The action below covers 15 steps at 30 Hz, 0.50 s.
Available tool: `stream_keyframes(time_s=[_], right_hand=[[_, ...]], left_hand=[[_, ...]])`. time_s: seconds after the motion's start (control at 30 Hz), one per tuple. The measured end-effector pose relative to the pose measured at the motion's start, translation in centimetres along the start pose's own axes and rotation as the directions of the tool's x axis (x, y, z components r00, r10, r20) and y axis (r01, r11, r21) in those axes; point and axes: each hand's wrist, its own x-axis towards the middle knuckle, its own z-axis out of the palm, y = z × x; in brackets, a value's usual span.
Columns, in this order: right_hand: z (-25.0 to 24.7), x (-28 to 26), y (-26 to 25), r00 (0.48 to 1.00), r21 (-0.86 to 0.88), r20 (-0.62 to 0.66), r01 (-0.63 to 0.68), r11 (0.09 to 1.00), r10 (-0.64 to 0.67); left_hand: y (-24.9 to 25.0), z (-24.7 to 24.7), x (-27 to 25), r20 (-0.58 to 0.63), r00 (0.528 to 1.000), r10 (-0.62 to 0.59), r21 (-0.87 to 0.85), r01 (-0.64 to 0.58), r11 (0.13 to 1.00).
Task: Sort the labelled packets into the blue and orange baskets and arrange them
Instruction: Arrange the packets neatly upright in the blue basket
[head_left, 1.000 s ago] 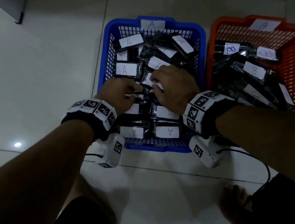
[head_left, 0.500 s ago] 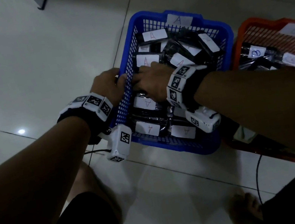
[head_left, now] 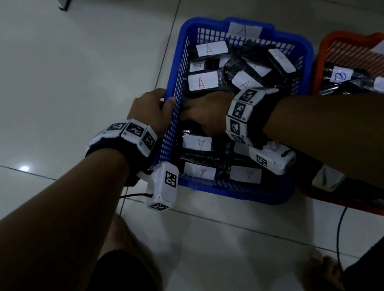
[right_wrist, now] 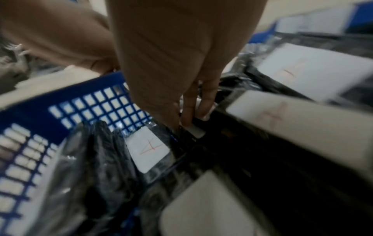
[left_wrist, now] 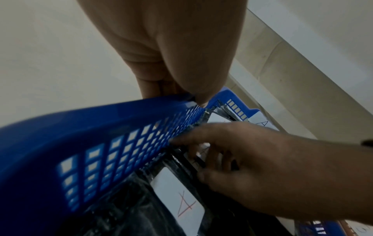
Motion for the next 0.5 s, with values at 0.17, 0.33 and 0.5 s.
stream_keyframes(time_s=[0.17, 0.33, 0.5], right_hand=[[-0.5, 0.0, -0.4, 0.996, -0.247, 0.035, 0.084, 0.965, -0.078], [-1.1, -0.5, 0.0, 0.992, -0.358, 0.083, 0.12, 0.926, -0.097], [-1.9, -0.1, -0.5, 0.993, -0.378, 0.11, 0.082, 0.922, -0.043]], left_hand=[[0.0, -0.1, 0.1, 0.009, 1.0, -0.005, -0.011, 0.005, 1.0], [0.0, -0.2, 0.2, 0.016, 1.0, -0.016, -0.004, 0.016, 1.0], [-0.1, -0.4, 0.3, 0.026, 1.0, -0.016, 0.008, 0.016, 1.0]])
